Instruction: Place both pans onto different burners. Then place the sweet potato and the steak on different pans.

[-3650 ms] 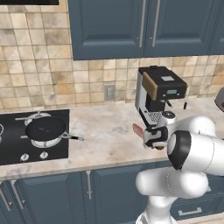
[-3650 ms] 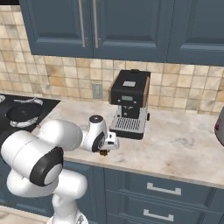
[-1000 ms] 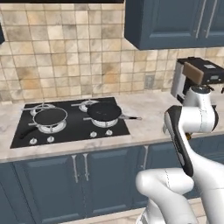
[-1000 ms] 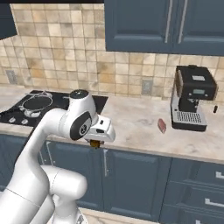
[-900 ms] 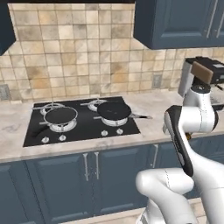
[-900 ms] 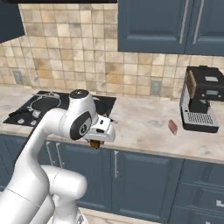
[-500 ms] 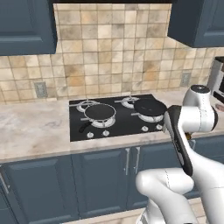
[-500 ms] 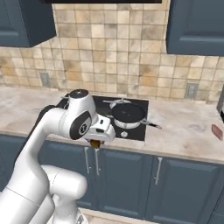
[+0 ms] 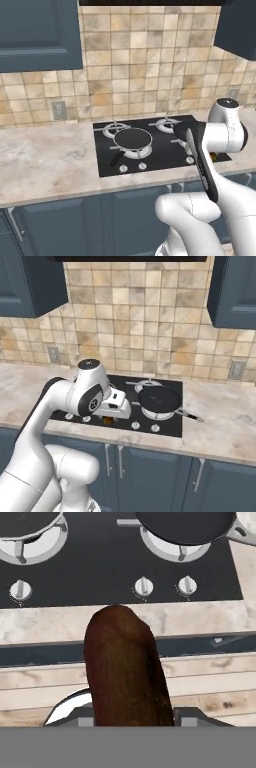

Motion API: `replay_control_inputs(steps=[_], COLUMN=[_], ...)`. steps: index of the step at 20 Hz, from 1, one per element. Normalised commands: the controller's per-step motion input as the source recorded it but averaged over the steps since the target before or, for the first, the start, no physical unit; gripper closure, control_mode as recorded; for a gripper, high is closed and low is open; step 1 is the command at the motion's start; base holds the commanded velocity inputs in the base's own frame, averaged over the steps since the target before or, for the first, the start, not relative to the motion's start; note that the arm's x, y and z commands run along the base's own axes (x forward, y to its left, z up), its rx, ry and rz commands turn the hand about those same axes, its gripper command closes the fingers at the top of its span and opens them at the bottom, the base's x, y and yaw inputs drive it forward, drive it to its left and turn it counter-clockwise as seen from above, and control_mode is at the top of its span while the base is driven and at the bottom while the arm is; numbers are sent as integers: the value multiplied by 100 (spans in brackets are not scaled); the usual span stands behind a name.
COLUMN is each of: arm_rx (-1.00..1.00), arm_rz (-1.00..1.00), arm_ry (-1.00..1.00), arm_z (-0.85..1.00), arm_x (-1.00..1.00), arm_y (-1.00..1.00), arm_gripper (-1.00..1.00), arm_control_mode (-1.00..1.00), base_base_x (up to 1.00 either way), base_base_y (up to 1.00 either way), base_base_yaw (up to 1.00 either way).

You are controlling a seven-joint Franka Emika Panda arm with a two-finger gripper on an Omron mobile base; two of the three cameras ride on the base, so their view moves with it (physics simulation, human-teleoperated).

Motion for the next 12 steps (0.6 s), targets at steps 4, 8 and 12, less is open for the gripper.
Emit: replay_control_inputs(steps=[4,8,12], arm_rx=[0,0,-1], arm_rz=[0,0,0], arm_ry=[0,0,-1], arm_z=[0,0,0], arm_x=[0,0,24], arm_y=[0,0,62], arm_gripper=[100,100,100], arm_control_mode=[100,100,-100], base_base_x=[61,44,0], base_base_y=[7,10,0], base_base_yaw=[0,0,0])
